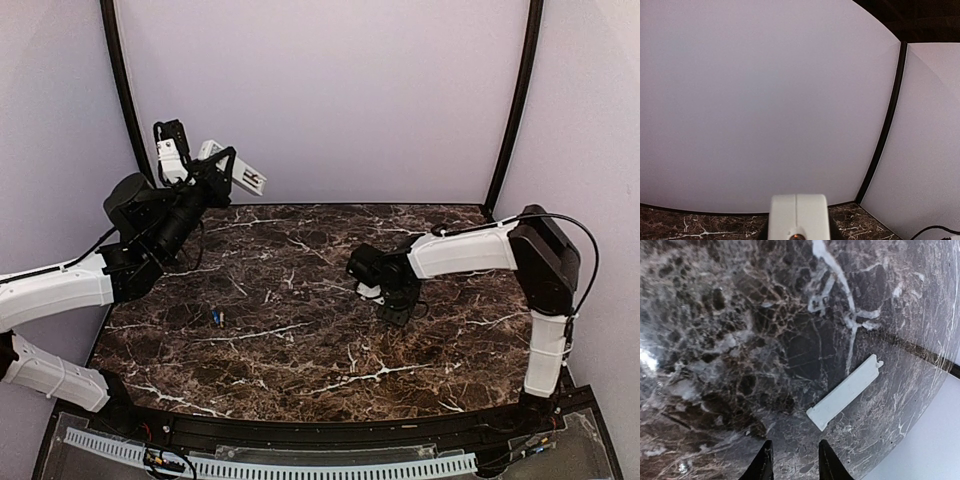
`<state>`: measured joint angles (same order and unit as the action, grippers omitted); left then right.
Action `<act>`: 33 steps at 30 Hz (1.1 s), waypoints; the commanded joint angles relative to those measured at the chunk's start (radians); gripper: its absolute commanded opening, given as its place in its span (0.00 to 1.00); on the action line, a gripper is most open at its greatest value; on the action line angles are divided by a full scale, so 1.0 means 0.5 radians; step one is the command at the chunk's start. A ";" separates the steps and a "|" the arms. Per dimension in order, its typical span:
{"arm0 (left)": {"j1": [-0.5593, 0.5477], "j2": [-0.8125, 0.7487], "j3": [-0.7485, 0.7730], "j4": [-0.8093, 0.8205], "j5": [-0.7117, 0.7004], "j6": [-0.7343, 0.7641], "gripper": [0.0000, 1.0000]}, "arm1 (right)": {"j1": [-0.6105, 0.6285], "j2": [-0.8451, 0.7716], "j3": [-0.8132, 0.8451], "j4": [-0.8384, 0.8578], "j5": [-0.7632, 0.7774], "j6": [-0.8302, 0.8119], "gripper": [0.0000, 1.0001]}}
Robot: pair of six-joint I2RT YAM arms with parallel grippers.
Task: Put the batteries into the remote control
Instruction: Place the battery cover at the center of the board, then pass from the left arm to the right
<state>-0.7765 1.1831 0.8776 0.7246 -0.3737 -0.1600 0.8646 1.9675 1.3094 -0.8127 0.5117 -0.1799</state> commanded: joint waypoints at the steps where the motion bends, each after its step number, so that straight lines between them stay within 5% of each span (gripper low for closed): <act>1: 0.010 -0.006 0.000 -0.057 0.050 -0.002 0.00 | 0.021 -0.366 0.102 0.110 -0.214 -0.001 0.42; 7: 0.010 0.015 -0.002 -0.069 0.227 -0.098 0.00 | 0.128 -0.930 0.069 0.802 -0.468 -0.058 0.96; 9: 0.010 0.021 -0.016 -0.036 0.299 -0.169 0.00 | 0.179 -1.064 -0.004 1.148 -0.610 -0.068 0.99; 15: -0.022 0.078 -0.055 0.120 0.586 -0.402 0.00 | 0.273 -1.094 -0.186 2.053 -1.081 -0.183 0.99; 22: -0.048 0.084 -0.102 0.189 0.677 -0.472 0.00 | 0.386 -0.744 0.208 1.985 -0.872 -0.550 0.93; 28: -0.051 0.115 -0.102 0.233 0.731 -0.521 0.00 | 0.395 -0.513 0.358 2.022 -0.776 -0.670 0.74; 33: -0.052 0.125 -0.092 0.222 0.738 -0.511 0.00 | 0.400 -0.468 0.414 2.050 -0.750 -0.671 0.47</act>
<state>-0.7967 1.2484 0.8337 0.7940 -0.0265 -0.4072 1.0580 1.7313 1.4799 0.1574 0.1097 -0.4923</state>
